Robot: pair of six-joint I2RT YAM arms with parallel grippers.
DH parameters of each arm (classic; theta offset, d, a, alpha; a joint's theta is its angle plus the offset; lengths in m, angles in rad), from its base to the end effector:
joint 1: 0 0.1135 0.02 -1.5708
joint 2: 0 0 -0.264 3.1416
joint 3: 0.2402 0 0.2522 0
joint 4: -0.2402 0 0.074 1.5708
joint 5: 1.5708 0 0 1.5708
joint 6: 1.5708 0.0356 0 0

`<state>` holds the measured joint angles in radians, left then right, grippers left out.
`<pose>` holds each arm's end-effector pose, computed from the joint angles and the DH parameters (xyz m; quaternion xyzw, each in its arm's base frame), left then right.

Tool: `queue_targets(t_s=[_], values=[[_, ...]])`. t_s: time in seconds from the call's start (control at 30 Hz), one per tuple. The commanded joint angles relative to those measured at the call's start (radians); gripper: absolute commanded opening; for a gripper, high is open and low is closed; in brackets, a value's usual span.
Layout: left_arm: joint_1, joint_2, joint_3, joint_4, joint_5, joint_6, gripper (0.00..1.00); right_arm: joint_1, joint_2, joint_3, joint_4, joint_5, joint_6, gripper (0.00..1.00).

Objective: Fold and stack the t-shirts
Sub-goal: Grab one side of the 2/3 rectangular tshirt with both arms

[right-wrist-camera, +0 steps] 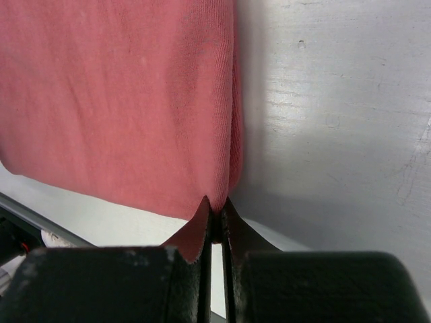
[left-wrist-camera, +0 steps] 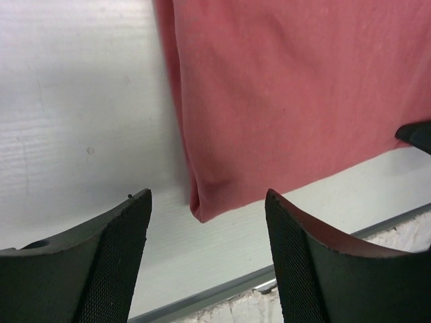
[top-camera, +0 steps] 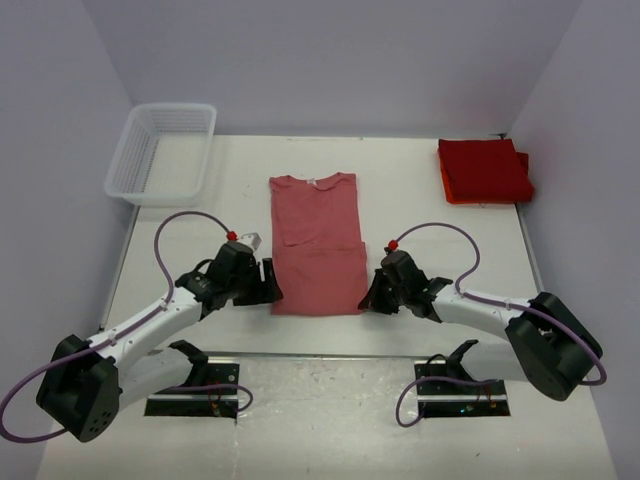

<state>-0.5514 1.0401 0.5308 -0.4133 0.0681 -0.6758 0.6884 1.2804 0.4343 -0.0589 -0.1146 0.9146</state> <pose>0.1654 -0.1045 0.1868 -0.0481 0.9462 -0.2097 0.2416 0.1667 0.1424 0.1368 0.0879 0.9396 0.2720 0.1881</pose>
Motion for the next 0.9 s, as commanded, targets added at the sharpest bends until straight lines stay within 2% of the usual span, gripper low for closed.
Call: queue_targets(t_s=[0.0,0.2,0.57,0.73,0.83,0.87], values=[[-0.004,-0.029,-0.041,0.016,0.088,-0.054,0.69,0.007,0.011,-0.016,-0.039,0.03,-0.019,0.0],[-0.005,-0.042,-0.094,0.051,0.099,-0.076,0.66,0.005,-0.003,-0.022,-0.03,0.027,-0.022,0.0],[-0.01,0.04,-0.156,0.166,0.118,-0.094,0.62,0.007,0.007,-0.028,-0.022,0.024,-0.02,0.0],[-0.012,0.061,-0.172,0.191,0.122,-0.096,0.54,0.007,0.016,-0.026,-0.021,0.021,-0.02,0.0],[-0.012,0.057,-0.18,0.195,0.133,-0.099,0.36,0.007,0.016,-0.026,-0.024,0.023,-0.019,0.0],[-0.01,0.052,-0.183,0.191,0.136,-0.102,0.14,0.007,0.014,-0.025,-0.027,0.023,-0.019,0.0]])
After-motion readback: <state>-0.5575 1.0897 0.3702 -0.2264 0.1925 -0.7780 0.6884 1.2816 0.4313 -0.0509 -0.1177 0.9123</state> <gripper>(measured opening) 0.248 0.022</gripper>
